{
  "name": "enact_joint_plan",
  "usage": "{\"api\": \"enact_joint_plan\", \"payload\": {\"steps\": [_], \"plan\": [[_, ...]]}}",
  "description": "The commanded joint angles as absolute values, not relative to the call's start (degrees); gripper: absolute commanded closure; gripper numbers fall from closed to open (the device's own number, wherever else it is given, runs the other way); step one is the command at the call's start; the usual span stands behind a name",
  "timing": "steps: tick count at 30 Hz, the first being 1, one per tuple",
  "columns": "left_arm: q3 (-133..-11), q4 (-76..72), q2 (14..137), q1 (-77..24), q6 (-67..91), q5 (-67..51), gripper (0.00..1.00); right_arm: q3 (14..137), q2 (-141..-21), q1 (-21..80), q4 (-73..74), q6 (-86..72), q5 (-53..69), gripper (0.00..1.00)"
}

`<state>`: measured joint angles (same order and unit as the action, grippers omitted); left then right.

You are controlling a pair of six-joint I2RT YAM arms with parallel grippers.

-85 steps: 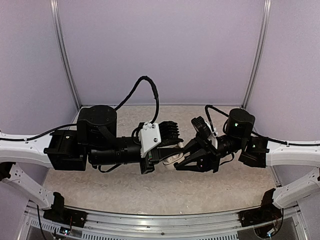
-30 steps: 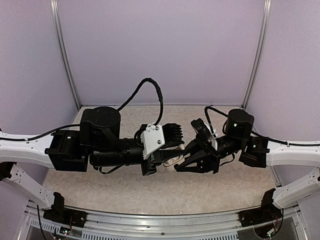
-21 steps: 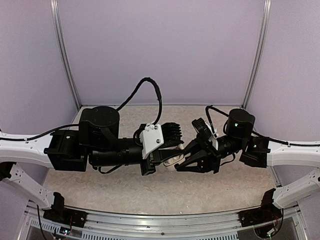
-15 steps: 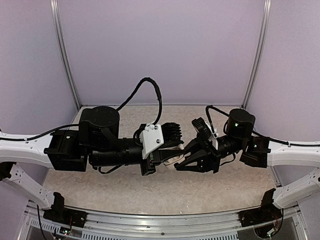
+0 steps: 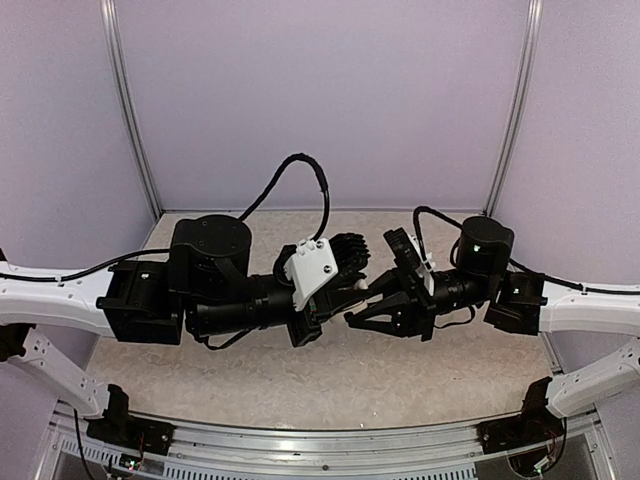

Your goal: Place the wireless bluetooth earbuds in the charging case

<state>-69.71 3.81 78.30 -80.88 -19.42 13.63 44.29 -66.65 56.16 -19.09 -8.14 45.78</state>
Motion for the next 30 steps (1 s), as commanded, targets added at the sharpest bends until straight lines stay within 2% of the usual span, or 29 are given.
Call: {"api": "enact_joint_plan", "payload": {"steps": [1, 22, 30], "plan": [[-69.06, 4.5, 79.44, -81.39, -16.5, 13.53, 0.94, 45.12, -63.05, 56.49, -23.62, -6.95, 42.8, 1.0], [-68.14, 5.35, 77.59, -81.39, -16.5, 11.74, 0.74, 45.0, -62.65, 56.51, -22.36, -5.81, 41.75, 1.0], [-66.87, 3.94, 76.48, -81.39, -16.41, 13.06, 0.62, 45.48, -63.56, 56.51, -21.21, -5.52, 41.4, 1.0]]}}
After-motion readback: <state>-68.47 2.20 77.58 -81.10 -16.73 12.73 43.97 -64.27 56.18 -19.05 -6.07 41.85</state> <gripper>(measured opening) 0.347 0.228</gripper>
